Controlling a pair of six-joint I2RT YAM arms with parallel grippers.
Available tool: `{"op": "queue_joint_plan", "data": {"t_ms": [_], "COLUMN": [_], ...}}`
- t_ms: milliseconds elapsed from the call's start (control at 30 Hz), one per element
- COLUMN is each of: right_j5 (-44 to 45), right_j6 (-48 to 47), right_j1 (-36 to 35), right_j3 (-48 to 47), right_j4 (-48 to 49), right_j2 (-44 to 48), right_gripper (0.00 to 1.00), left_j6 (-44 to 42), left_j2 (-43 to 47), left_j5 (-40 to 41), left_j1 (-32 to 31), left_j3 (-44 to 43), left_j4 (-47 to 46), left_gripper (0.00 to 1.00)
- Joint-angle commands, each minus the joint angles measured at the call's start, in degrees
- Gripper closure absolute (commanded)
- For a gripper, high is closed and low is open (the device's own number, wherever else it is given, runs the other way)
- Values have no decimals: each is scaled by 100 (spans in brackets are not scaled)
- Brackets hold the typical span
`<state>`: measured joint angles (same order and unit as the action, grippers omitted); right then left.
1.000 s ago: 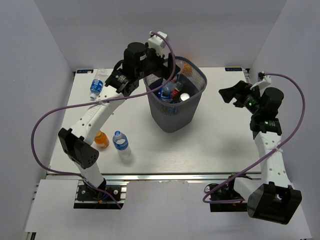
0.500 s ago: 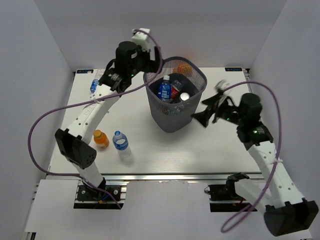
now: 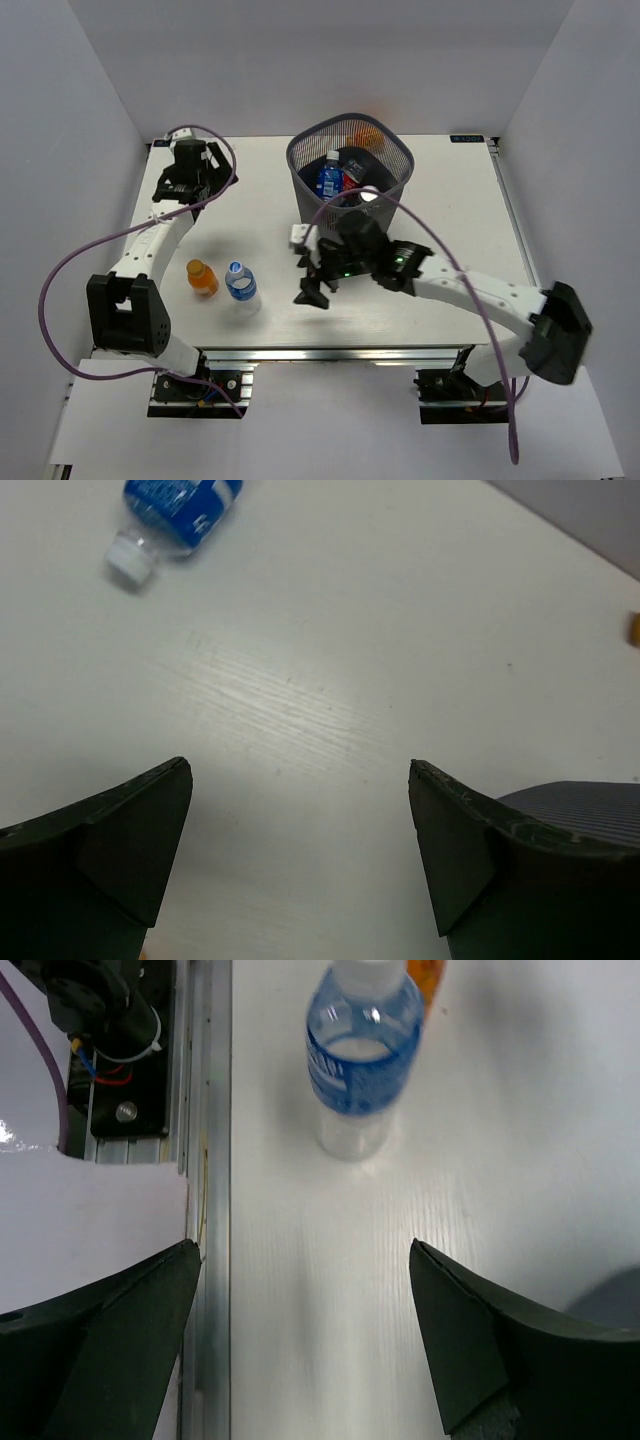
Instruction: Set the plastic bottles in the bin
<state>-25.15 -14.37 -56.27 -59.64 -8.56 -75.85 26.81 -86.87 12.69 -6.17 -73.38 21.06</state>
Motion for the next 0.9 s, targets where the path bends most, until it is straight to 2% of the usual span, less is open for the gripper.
{"op": "queue_joint_plan", "data": {"t_ms": [0,133,267,400,567,700,800,833,867], "right_j5": [89,54,-446,-333,-605,-755,-588,-553,-527], "right_j6": [-76,487,243,128,57,145,338,460,496], "right_j1": [-349,-481,-525,-569,-604,-631,-631,-631,-631], "right_j3": [-680,-1286,-1971,-2306,-2193,-1912,-1929,-1929,-1912], "right_j4": [985,1699,1630,1594,1997,2997,3307,3491,3527], "right_j2": [-865,-1914,-2888,-3364,-3629,-3866,-4042,-4060,-4043], "right_gripper": [11,11,11,11,11,11,18,23,32], "left_j6": [422,641,729,738,747,948,1220,1300,1370], "left_j2": [443,495,548,557,522,522,469,478,504], "left_j5": [603,1059,1455,1604,1772,1790,1807,1877,1999], "left_j1": [90,90,99,108,99,99,108,108,108], "left_j3": [166,403,518,562,544,720,851,904,948], "left_j4": [188,372,522,548,654,706,961,1031,1154], "left_gripper": [2,2,2,2,2,2,2,2,2]}}
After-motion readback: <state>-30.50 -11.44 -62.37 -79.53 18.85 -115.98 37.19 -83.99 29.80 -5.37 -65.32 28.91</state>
